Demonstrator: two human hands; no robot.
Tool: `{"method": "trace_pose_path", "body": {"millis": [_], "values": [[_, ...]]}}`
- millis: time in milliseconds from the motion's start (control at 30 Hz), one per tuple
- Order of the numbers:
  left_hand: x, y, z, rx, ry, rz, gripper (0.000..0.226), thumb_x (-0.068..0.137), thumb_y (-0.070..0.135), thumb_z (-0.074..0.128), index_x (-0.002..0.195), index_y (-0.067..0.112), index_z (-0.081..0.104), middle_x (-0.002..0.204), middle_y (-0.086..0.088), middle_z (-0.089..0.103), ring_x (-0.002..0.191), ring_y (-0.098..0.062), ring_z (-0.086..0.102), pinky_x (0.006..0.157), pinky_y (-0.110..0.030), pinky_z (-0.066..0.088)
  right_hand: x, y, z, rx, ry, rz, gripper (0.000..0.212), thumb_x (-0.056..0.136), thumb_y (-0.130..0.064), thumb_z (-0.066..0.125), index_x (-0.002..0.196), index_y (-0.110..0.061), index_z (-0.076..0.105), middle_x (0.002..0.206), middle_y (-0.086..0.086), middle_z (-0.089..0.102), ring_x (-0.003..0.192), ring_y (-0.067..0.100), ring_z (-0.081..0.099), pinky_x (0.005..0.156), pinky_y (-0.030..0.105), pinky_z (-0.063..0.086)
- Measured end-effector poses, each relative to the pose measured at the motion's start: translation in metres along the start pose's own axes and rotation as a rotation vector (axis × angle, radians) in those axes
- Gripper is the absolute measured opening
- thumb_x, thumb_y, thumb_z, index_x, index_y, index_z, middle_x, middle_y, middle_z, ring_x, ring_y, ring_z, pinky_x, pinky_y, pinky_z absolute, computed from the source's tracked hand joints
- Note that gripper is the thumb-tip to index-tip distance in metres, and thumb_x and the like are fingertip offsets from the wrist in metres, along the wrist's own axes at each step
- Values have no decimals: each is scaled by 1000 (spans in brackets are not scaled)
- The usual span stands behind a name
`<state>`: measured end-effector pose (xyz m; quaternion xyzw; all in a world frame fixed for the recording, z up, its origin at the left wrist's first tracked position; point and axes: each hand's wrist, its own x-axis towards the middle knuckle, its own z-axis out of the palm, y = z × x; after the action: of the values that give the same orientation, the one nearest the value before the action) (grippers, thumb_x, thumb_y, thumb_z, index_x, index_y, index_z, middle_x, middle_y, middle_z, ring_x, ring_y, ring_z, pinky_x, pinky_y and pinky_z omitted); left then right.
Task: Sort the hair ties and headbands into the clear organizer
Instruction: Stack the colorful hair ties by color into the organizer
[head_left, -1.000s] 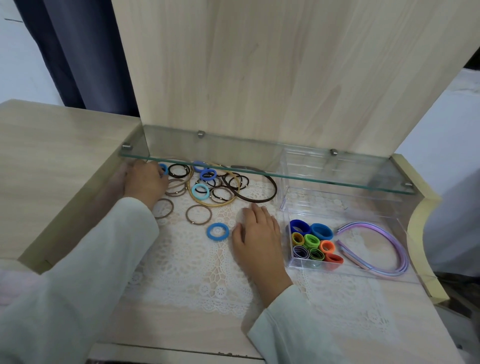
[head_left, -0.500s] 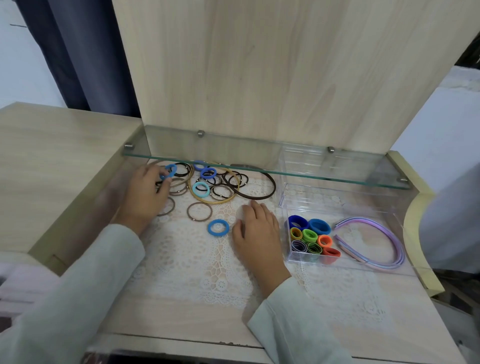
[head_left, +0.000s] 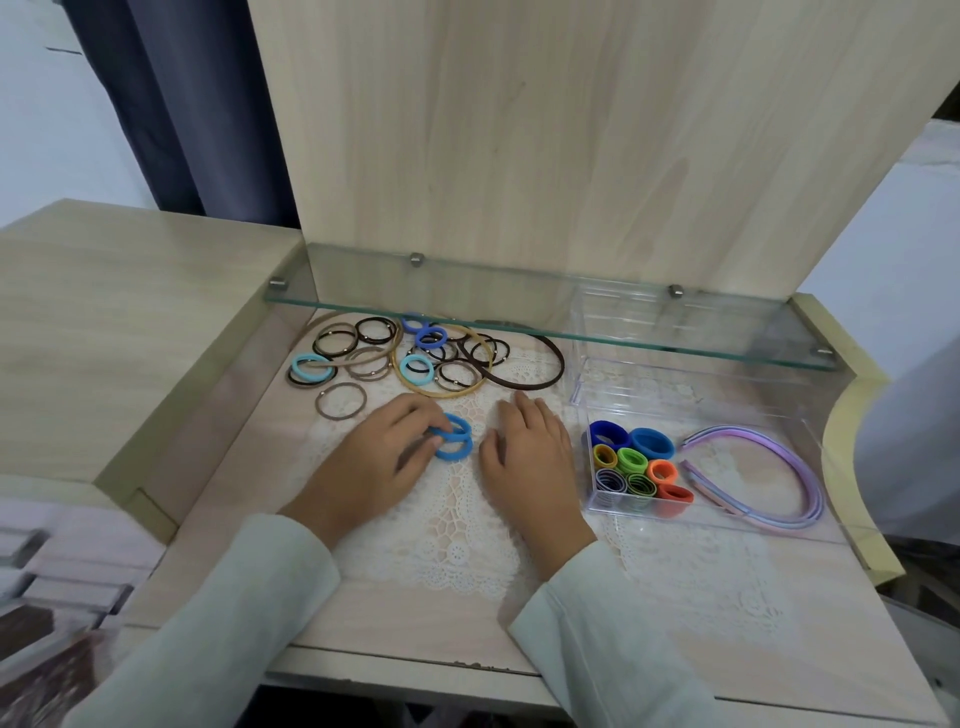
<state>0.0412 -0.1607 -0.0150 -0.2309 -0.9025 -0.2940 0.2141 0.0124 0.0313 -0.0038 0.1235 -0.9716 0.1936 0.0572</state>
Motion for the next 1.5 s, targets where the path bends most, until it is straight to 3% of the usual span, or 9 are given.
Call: {"method": "trace_pose_path", "body": {"millis": [133,533,667,733,833,933,1000,1300,1500], "values": [[-1,8,-2,-16,14,21,20,96,20,53,106,9,66,117,-1,61,114,-10,57,100,-18,42,0,1,0,6,0,3,47,97,-32,39,141,-16,42,153,6,34,141,25,26,118,39,19],[-7,-3,4,47,-26,-23,17,92,24,60,106,17,66,117,6,62,105,-12,62,83,-42,52,0,1,-1,15,-20,7,49,99,-34,37,145,-17,37,155,4,29,144,23,21,119,38,16],[-7,11,-1,134,12,-99,40,85,33,56,124,25,58,123,13,61,113,-7,58,101,-39,41,0,1,-2,15,-32,6,50,99,-34,36,146,-18,36,156,3,28,144,22,20,120,37,14],[-4,13,-7,239,141,-153,48,80,31,55,126,22,59,121,9,64,110,-10,59,98,-32,36,-1,1,-3,19,-37,9,49,99,-35,36,146,-18,35,156,3,28,144,23,20,119,37,14],[0,-11,-17,443,307,-325,44,77,23,56,120,13,62,110,-4,66,98,-26,62,82,-38,46,0,1,-4,14,-45,9,49,100,-35,35,146,-18,35,157,3,27,145,22,19,120,38,14],[-8,-41,-22,563,350,-528,39,79,22,50,111,4,62,103,-19,61,86,-41,58,66,-45,49,0,1,-4,0,-58,9,49,100,-36,34,147,-19,34,157,2,26,145,21,18,120,38,15],[-11,-49,-22,551,352,-598,42,80,23,45,110,0,64,106,-22,60,85,-44,57,65,-47,50,0,1,-4,-9,-57,7,49,100,-36,33,147,-20,34,157,2,26,145,21,18,120,38,15],[-11,-67,-12,654,300,-640,50,82,29,41,115,0,66,99,-30,56,90,-46,54,75,-49,43,-1,1,-2,-12,-44,5,48,99,-36,35,145,-20,36,156,2,28,145,21,19,120,37,15],[-3,-75,-19,689,321,-589,38,84,18,39,92,-6,67,84,-28,50,74,-43,51,62,-48,42,0,0,-3,-11,-47,6,49,100,-37,33,146,-20,34,156,1,27,145,20,18,120,37,14]]}}
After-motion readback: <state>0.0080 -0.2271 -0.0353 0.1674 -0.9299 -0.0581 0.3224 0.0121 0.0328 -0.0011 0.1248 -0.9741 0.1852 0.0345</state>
